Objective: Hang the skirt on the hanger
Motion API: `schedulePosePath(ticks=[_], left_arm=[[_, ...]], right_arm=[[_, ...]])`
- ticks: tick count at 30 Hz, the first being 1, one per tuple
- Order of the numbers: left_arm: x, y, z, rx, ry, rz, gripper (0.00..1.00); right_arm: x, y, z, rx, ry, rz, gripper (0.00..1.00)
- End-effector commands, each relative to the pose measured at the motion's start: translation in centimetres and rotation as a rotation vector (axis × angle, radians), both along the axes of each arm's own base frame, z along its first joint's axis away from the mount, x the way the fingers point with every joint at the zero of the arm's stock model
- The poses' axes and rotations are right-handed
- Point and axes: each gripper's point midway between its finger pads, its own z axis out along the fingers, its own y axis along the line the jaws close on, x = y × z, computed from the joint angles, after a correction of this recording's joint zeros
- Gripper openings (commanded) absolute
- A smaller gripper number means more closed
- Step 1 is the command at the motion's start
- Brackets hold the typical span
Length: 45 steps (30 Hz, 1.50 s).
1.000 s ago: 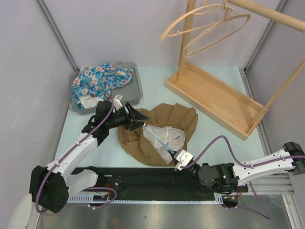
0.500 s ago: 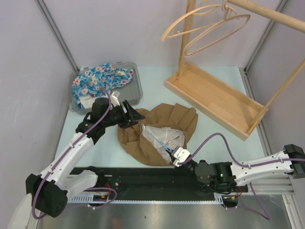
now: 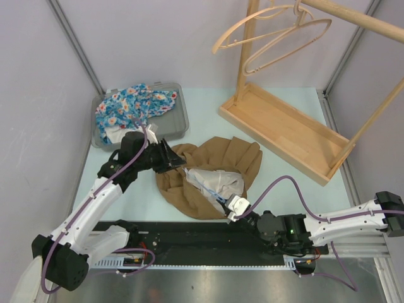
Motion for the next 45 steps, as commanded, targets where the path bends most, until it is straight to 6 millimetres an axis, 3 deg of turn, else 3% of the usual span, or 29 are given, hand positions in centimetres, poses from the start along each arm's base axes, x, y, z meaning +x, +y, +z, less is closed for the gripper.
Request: schedulePosePath(ticks=[1,2,5,14,22,29,34,35,40,45], left_arm=[[-0.6,0.6,0.3,0.050,-0.028,-0.014,0.33],[-0.8,0.5,0.1,0.061,-0.025,-0.022,0.25],[-1.2,0.9,-0.4,0.093,-0.021,-0.013,0.21],[-0.6,1.5,2.0,0.104,-0.107,0.024,0.23],[-0.5,2.1,1.9,0.135,-0.110,0.043,0.27],[-0.2,2.2,2.3,0.143,-0.145,0.045,0.31],[0.1,2.7,0.9,0.163,-0.132,0.076,0.31],[0.0,2.7,-0.1,0.168,-0.127,0.077,0.29],[0.4,1.6,-0.7,0.170,-0.242,0.068,0.24],[1.3,2.5,-1.1,0.233,-0.361,0.147,0.25]], right_arm=[[0.0,0.5,2.6,0.098,0.032,-0.004,0.00],[0.0,0.5,2.6,0.099,0.033,-0.007,0.00],[0.3,0.8,2.7,0.107,0.029,-0.010,0.00],[1.6,2.1,3.9,0.133,-0.004,-0.007,0.00],[3.1,3.2,6.2,0.182,-0.062,-0.020,0.00],[4.0,4.3,4.8,0.157,-0.020,-0.005,0.00],[4.3,4.2,4.2,0.151,0.002,-0.016,0.00],[4.4,4.1,4.4,0.156,0.002,-0.019,0.00],[4.0,4.4,5.2,0.176,0.056,0.012,0.00],[4.0,4.6,5.8,0.181,0.169,0.054,0.00]])
